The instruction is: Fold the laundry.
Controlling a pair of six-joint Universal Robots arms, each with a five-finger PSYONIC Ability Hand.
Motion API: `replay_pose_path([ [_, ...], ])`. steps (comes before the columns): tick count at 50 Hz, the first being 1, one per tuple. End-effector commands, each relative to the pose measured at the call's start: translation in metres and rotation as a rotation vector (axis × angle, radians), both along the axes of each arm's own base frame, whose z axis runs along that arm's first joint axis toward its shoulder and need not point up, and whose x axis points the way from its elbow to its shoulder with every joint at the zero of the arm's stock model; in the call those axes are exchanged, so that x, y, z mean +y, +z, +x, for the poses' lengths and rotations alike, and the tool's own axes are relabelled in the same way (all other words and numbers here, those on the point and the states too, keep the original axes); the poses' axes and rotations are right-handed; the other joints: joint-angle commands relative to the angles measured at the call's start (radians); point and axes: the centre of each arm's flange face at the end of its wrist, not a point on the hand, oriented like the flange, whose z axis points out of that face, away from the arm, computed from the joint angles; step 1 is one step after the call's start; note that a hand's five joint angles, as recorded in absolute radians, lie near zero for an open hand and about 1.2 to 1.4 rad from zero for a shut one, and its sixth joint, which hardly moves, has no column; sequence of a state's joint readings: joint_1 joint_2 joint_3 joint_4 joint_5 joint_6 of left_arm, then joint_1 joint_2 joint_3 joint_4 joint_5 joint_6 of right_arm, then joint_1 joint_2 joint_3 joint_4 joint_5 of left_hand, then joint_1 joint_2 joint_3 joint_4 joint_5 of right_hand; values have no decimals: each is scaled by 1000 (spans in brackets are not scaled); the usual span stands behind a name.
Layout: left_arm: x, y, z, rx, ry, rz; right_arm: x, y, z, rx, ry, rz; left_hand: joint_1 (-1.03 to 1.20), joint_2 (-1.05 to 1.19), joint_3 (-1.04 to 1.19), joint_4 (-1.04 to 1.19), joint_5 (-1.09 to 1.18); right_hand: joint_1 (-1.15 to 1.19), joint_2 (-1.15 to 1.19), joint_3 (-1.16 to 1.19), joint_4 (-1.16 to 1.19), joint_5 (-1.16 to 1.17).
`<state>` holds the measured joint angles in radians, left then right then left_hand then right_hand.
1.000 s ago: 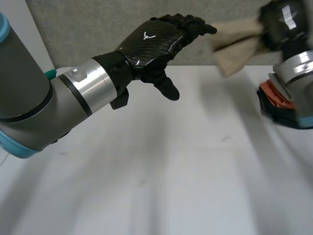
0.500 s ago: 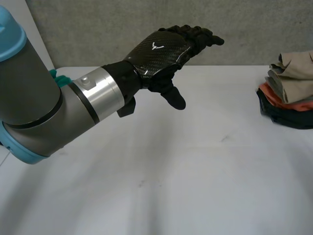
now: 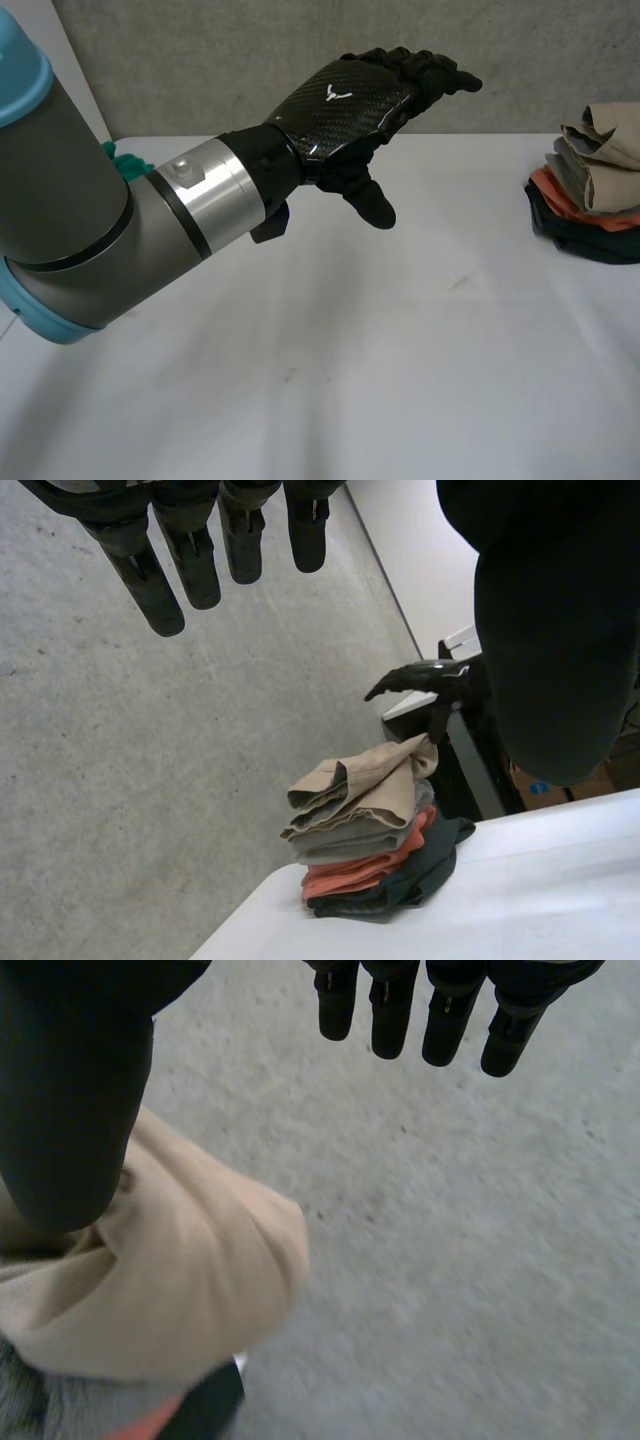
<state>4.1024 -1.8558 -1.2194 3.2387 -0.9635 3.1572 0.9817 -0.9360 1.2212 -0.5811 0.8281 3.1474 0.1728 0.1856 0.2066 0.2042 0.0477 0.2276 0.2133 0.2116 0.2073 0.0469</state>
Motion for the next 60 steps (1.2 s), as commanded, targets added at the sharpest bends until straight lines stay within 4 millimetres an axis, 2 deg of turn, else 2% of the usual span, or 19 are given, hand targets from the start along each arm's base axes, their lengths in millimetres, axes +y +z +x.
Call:
replay_pose_path([
  [1,4,10,3,17,0,-19,37,30,-51,330,-251,53,20,7,-14,-11,-29,-53,-39,-37,-33,-47],
  [5,9,19,6,32,0,-38,43,63,-81,609,-537,13,14,2,-19,-17,-35,-53,-39,-37,-33,-47],
  [7,9,23,7,38,1,-45,40,72,-79,659,-594,-20,17,4,-17,-14,-32,-53,-39,-37,-33,-47],
  [11,12,32,11,59,11,-53,25,108,-6,652,-492,-223,17,4,-17,-14,-32,-53,-39,-37,-33,-47],
  [12,11,35,12,65,18,-55,28,121,26,607,-426,-290,17,4,-17,-14,-32,-53,-39,-37,-33,-47],
  [17,1,39,25,86,137,-53,57,131,99,433,-212,-368,17,4,-17,-14,-32,-53,-39,-37,-33,-47],
  [19,-9,39,34,87,206,-54,70,128,129,391,-103,-370,17,4,-17,-14,-32,-53,-39,-37,-33,-47],
  [20,-24,38,47,86,291,-53,86,121,163,357,22,-365,17,4,-17,-14,-32,-53,-39,-37,-33,-47],
  [22,-41,36,63,81,393,-57,103,108,193,329,137,-334,14,1,-20,-17,-35,-53,-39,-37,-33,-47],
  [24,-71,25,90,39,561,-74,128,84,229,305,273,-271,8,-4,-25,-23,-41,-53,-39,-37,-33,-47],
  [27,-102,11,122,-45,741,-126,155,55,261,289,393,-177,8,-4,-25,-23,-41,-53,-39,-37,-33,-47],
  [28,-120,-5,137,-133,823,-158,172,38,278,290,449,-116,8,-4,-25,-23,-41,-53,-39,-37,-33,-47],
  [31,-146,-39,154,-297,900,-197,194,16,295,315,508,-26,5,-7,-28,-26,-44,-53,-39,-37,-33,-47],
  [32,-162,-64,165,-413,925,-219,206,1,303,341,538,38,5,-7,-28,-26,-44,-53,-39,-37,-33,-47],
  [35,-185,-100,183,-569,955,-246,218,-20,311,382,557,123,5,-7,-28,-26,-44,-53,-39,-37,-33,-47],
  [40,-231,-168,233,-810,1027,-315,226,-59,310,487,511,256,3,-10,-31,-29,-47,-53,-39,-37,-33,-47],
  [44,-255,-200,245,-860,1055,-389,227,-70,307,505,494,294,5,-7,-28,-26,-44,-53,-39,-37,-33,-47],
  [56,-283,-234,255,-843,1091,-436,239,-83,302,502,499,352,223,210,189,191,173,-53,-39,-37,-33,-47],
  [60,-287,-237,256,-838,1091,-440,242,-85,302,501,502,364,474,462,441,443,425,-53,-39,-37,-33,-47],
])
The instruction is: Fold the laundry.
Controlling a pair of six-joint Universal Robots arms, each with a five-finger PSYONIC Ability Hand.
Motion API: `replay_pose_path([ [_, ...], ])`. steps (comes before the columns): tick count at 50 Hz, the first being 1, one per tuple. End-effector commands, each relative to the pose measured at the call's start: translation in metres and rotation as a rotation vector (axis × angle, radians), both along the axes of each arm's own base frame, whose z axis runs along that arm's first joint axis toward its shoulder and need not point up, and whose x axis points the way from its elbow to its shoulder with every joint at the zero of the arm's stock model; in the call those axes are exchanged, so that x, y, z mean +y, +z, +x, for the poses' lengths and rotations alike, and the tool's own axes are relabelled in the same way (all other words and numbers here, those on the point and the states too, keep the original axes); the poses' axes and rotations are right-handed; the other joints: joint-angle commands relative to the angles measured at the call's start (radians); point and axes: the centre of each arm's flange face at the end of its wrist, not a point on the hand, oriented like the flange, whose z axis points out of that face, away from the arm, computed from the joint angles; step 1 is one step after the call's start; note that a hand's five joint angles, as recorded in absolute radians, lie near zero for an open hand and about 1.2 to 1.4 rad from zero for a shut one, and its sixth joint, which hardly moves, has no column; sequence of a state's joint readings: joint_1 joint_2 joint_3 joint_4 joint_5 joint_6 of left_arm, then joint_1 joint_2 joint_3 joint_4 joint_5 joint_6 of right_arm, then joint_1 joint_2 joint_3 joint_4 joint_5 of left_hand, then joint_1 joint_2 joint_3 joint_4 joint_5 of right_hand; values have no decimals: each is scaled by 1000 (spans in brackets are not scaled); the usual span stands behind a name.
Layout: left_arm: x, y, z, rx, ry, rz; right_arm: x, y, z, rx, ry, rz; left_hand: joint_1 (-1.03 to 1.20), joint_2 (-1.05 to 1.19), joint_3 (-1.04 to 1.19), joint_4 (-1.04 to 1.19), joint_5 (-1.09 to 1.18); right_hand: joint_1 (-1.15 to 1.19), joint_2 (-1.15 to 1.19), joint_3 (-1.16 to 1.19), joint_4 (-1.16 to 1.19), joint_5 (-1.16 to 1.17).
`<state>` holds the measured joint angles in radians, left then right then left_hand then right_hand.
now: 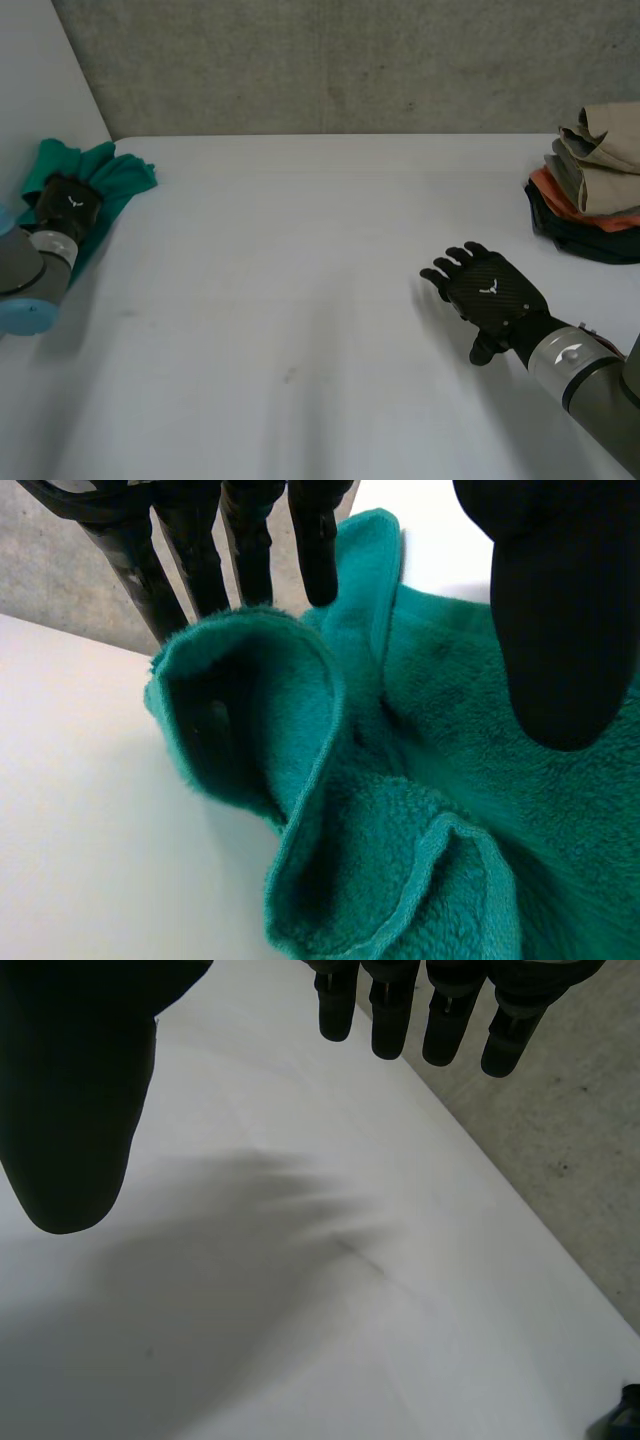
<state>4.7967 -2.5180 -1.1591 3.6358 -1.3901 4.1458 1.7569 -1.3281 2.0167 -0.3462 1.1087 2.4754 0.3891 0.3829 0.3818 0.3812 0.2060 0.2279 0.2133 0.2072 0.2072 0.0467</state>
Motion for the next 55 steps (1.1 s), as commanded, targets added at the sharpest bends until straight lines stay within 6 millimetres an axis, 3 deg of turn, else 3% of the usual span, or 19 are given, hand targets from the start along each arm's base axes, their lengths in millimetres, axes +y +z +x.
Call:
replay_pose_path([
  [1,-9,-4,3,4,3,-22,5,-4,-1,1,1,19,494,500,502,502,503,-53,-39,-33,-33,-47],
  [4,-15,0,6,0,10,-83,6,-5,-1,2,1,25,1006,1012,1013,1014,1014,-53,-39,-33,-33,-47],
  [9,-21,10,7,-9,16,-201,8,-5,-1,3,0,25,1007,1013,1014,1015,1016,-53,-39,-33,-33,-47],
  [12,-11,11,0,4,3,-210,7,-2,-2,4,-9,16,1007,1013,1014,1015,1016,-53,-39,-33,-33,-47],
  [16,7,54,-23,83,-57,-257,6,4,-4,-1,-18,-6,1007,1013,1014,1015,1016,-53,-39,-33,-33,-47],
  [17,21,73,-43,159,-109,-269,5,5,-5,-1,-24,-9,1007,1013,1014,1015,1016,-53,-39,-33,-33,-47],
  [19,34,88,-60,237,-158,-276,2,6,-8,-5,-36,-15,1007,1013,1014,1015,1016,-53,-39,-33,-33,-47],
  [22,74,136,-98,492,-307,-264,-1,8,-10,-9,-48,-21,1007,1013,1014,1015,1016,-53,-39,-33,-33,-47],
  [26,111,178,-127,697,-465,-248,-2,9,-11,-10,-51,-27,1007,1013,1014,1015,1016,-53,-39,-33,-33,-47],
  [27,111,181,-128,720,-472,-246,-2,9,-11,-11,-50,-25,1007,1013,1014,1015,1016,-53,-39,-33,-33,-47],
  [31,82,158,-114,693,-392,-225,-2,9,-11,-13,-44,-23,1007,1013,1014,1015,1016,-53,-39,-33,-33,-47],
  [33,63,139,-95,587,-316,-214,-4,9,-14,-13,-51,-20,1007,1013,1014,1015,1016,-53,-39,-33,-33,-47],
  [34,52,129,-78,506,-260,-211,-5,9,-15,-13,-56,-20,313,319,320,321,321,-53,-39,-33,-33,-47],
  [35,45,121,-67,461,-221,-202,-5,9,-15,-12,-56,-20,-147,-141,-140,-140,-139,-53,-39,-33,-33,-47],
  [36,41,116,-60,430,-198,-195,-5,9,-15,-12,-57,-20,-215,-208,-207,-207,-206,-53,-39,-33,-33,-47],
  [40,24,71,-28,246,-103,-131,-6,9,-15,-14,-53,-22,-158,-152,-151,-150,-149,-53,-39,-33,-33,-47],
  [47,8,23,-13,87,-61,-84,-5,9,-15,-14,-51,-21,-91,-84,-83,-83,-82,-53,-39,-33,-33,-47],
  [51,-2,11,8,24,-11,-81,-5,8,-15,-14,-51,-19,-58,-52,-51,-50,-50,-53,-39,-33,-33,-47],
  [55,-7,2,16,-12,1,-78,-5,8,-15,-13,-51,-16,-11,-5,-4,-3,-3,-53,-39,-33,-33,-47],
])
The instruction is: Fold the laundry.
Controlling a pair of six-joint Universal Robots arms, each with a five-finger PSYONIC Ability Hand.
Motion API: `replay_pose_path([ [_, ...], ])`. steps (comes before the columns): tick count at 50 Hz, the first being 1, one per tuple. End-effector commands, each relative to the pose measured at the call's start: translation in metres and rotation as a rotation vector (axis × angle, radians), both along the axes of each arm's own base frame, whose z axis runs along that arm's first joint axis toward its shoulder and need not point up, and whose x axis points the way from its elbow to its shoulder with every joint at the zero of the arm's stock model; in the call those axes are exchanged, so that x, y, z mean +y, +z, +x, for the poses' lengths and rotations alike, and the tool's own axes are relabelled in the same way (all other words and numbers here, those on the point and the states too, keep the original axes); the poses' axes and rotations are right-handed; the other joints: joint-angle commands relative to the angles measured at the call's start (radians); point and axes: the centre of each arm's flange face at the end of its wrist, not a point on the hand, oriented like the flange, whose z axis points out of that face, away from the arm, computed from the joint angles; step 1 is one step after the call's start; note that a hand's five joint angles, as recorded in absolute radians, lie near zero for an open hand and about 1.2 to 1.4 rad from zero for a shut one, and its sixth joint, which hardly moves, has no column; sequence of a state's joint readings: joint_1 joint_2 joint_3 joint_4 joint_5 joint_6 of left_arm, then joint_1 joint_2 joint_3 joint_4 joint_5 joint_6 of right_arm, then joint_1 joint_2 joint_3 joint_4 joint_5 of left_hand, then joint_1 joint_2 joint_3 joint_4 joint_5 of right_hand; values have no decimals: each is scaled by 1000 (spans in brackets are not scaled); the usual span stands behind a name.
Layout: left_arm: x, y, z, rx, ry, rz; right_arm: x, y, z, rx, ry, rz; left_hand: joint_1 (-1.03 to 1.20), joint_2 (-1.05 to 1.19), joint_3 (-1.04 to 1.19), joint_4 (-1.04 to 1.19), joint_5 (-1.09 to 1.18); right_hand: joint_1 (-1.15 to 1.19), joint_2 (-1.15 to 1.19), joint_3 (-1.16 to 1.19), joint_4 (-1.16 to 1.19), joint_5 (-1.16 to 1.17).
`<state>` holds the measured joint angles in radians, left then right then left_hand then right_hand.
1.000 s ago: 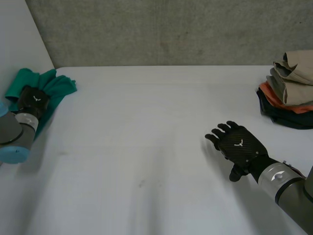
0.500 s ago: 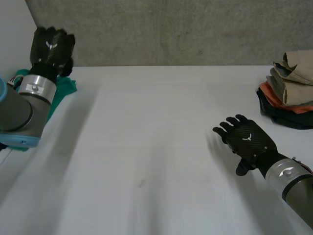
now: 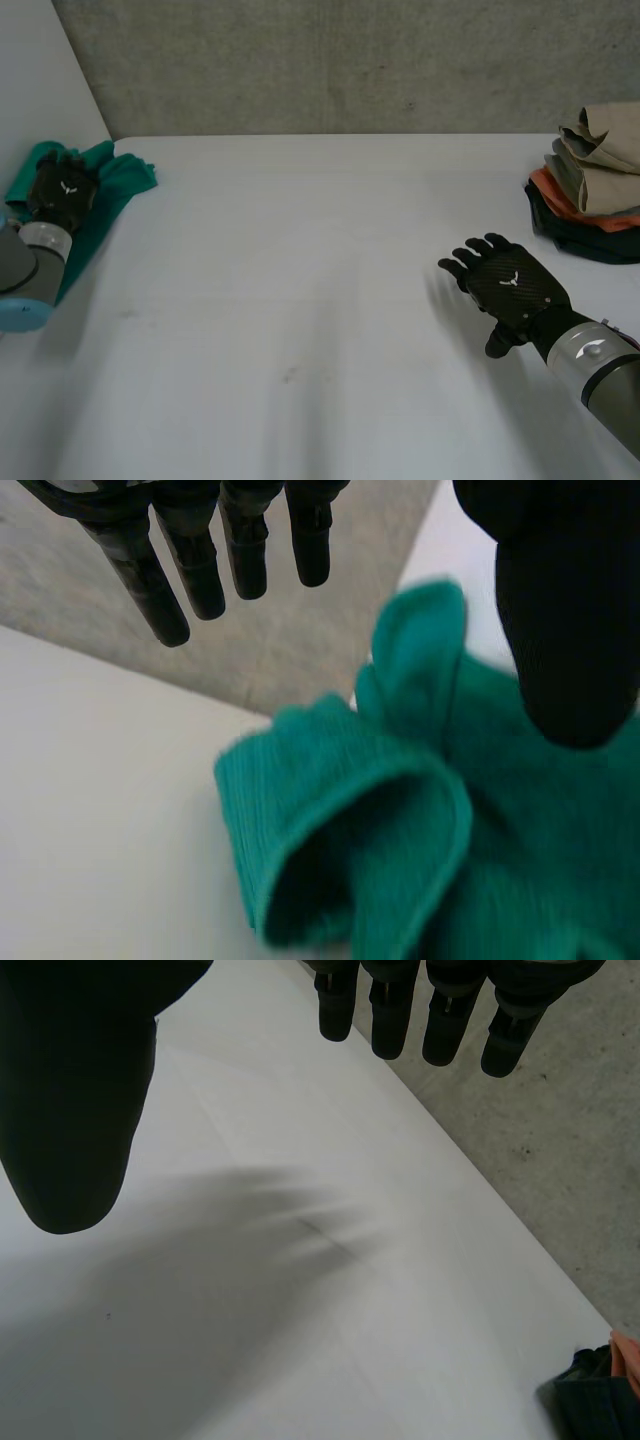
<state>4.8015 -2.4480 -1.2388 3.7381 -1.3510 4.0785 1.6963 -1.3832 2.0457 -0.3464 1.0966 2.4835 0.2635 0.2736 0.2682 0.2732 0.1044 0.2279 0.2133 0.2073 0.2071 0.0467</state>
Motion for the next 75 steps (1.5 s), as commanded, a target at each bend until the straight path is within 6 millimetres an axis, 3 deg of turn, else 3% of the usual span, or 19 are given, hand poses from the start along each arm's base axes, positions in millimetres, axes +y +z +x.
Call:
replay_pose_path([
  [1,-11,-20,18,-72,40,8,1,-1,0,0,0,3,117,107,113,108,102,-53,-39,-33,-33,-47],
  [13,-21,-28,29,-102,68,-8,0,-2,0,1,-1,6,255,245,250,245,239,-53,-39,-33,-33,-47],
  [17,-24,-27,35,-107,78,-23,1,-2,0,1,0,8,800,790,795,790,784,-53,-39,-33,-33,-47],
  [18,-25,-25,35,-110,79,-40,0,-2,0,1,-1,9,1129,1119,1125,1120,1114,-53,-39,-33,-33,-47],
  [21,-26,-16,34,-121,82,-83,1,-2,0,1,-1,9,1133,1123,1128,1123,1117,-53,-39,-33,-33,-47],
  [24,-19,-2,21,-123,71,-128,1,-1,0,1,-1,6,1133,1123,1128,1123,1117,-53,-39,-33,-33,-47],
  [28,2,46,-26,-89,-25,-220,0,0,-1,3,-5,0,1133,1123,1128,1123,1117,-53,-39,-33,-33,-47],
  [30,32,70,-78,-16,-147,-240,0,0,-1,3,-7,-1,1133,1123,1128,1123,1117,-53,-39,-33,-33,-47],
  [33,61,87,-115,65,-248,-239,0,1,-2,4,-13,-4,1133,1123,1128,1123,1117,-53,-39,-33,-33,-47],
  [37,125,134,-170,274,-446,-254,-2,7,-4,0,-24,-26,1133,1123,1128,1123,1117,-53,-39,-33,-33,-47],
  [38,154,148,-191,377,-540,-237,-3,9,-6,-1,-33,-36,1133,1123,1128,1123,1117,-53,-39,-33,-33,-47],
  [41,208,155,-228,572,-715,-127,-6,12,-9,-4,-48,-44,1133,1123,1128,1123,1117,-53,-39,-33,-33,-47],
  [45,256,143,-257,719,-851,50,-10,14,-12,-6,-62,-51,1133,1123,1128,1123,1117,-53,-39,-33,-33,-47],
  [48,260,120,-265,765,-855,167,-11,14,-14,-5,-70,-52,1133,1123,1128,1123,1117,-53,-39,-33,-33,-47],
  [49,260,113,-267,767,-850,193,-11,14,-14,-5,-71,-52,1133,1123,1128,1123,1117,-53,-39,-33,-33,-47],
  [53,264,88,-272,769,-839,294,-14,15,-16,-3,-83,-59,-80,-90,-84,-89,-95,-53,-39,-33,-33,-47],
  [60,255,108,-255,793,-796,273,-21,18,-23,3,-128,-69,-62,-72,-66,-71,-77,-53,-39,-33,-33,-47],
  [68,250,144,-208,764,-699,178,-23,37,-17,8,-104,-79,-47,-57,-52,-57,-63,-53,-39,-33,-33,-47],
  [75,251,121,-163,589,-499,297,-3,67,13,3,44,-52,-6,-16,-11,-16,-22,-53,-39,-33,-33,-47],
])
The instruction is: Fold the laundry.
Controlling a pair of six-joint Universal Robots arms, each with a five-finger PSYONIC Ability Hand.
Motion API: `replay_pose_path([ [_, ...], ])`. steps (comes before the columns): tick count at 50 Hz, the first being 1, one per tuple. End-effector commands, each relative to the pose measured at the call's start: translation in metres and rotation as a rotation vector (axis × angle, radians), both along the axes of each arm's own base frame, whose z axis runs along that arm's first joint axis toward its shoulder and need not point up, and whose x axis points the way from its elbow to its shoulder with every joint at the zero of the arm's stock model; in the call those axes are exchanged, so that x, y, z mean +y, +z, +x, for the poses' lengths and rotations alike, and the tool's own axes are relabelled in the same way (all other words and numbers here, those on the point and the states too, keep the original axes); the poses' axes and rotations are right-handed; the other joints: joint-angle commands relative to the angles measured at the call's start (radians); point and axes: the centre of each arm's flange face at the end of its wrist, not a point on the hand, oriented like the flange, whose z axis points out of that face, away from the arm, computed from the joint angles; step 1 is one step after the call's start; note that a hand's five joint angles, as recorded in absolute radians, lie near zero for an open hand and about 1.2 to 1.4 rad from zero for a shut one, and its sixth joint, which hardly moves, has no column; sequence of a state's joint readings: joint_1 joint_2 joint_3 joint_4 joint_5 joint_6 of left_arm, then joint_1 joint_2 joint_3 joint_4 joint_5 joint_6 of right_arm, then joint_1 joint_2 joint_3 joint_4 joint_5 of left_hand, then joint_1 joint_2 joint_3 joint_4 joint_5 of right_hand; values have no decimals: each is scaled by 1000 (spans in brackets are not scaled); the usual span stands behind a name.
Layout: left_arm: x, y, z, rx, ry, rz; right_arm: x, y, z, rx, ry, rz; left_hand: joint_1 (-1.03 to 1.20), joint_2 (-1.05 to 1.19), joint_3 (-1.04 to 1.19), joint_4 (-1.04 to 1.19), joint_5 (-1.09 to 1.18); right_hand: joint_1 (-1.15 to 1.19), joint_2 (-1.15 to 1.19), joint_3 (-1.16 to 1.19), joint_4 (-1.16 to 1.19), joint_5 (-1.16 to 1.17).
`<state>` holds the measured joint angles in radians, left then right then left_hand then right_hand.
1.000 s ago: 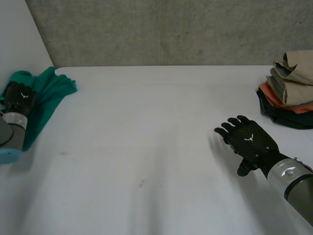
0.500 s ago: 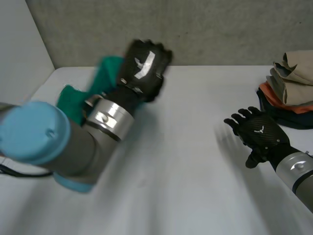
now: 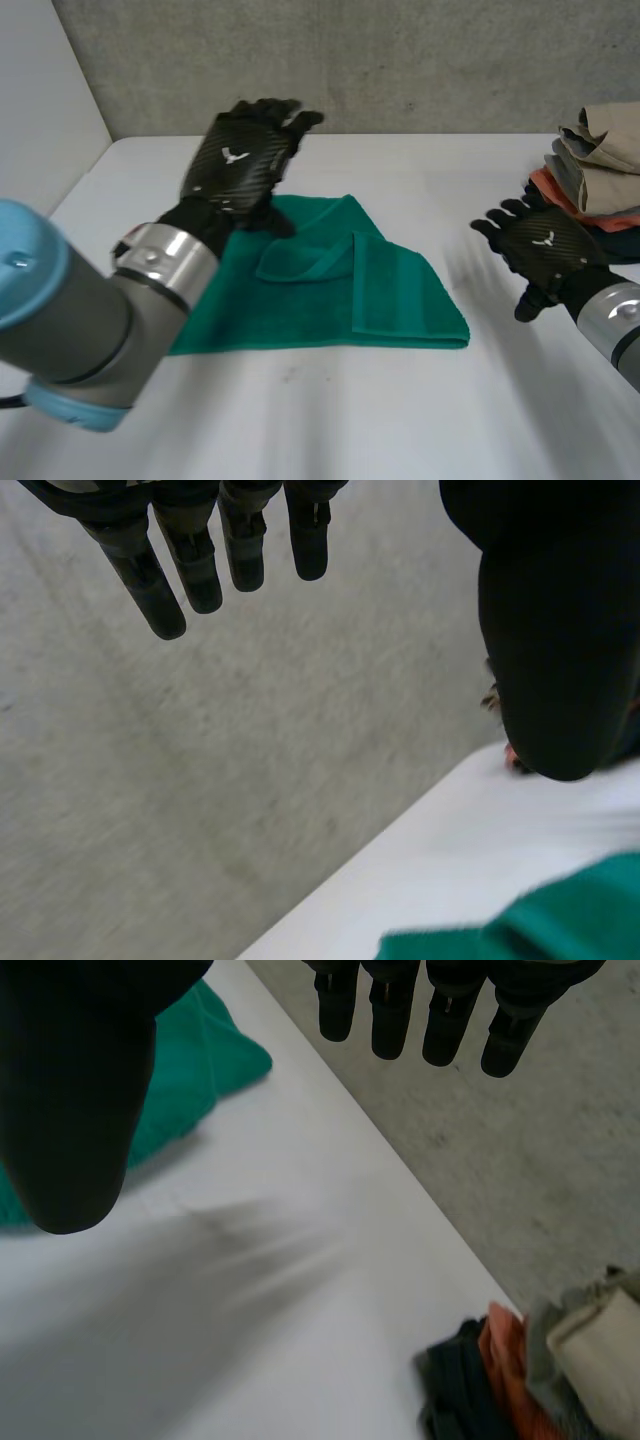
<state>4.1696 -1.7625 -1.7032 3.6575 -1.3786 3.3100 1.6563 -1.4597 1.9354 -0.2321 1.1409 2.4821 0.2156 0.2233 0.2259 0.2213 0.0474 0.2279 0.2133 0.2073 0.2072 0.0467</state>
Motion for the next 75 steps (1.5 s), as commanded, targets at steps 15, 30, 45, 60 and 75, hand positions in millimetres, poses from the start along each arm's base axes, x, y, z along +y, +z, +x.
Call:
replay_pose_path([
  [15,6,-81,107,-500,413,378,36,-12,104,297,529,-60,127,119,117,121,121,-52,-37,-31,-31,-45],
  [30,-1,-105,109,-589,363,414,-2,-59,134,422,612,-116,168,160,158,162,162,156,171,177,177,163],
  [45,0,-101,106,-577,358,393,-17,-73,141,454,627,-157,168,160,158,162,162,1168,1182,1188,1189,1175],
  [60,3,-104,102,-571,301,398,-78,-12,75,60,83,71,168,160,158,162,162,1168,1183,1189,1189,1175],
  [75,-7,-112,101,-576,289,415,-85,-16,28,-220,-133,241,274,266,263,268,267,1168,1183,1189,1189,1175],
])
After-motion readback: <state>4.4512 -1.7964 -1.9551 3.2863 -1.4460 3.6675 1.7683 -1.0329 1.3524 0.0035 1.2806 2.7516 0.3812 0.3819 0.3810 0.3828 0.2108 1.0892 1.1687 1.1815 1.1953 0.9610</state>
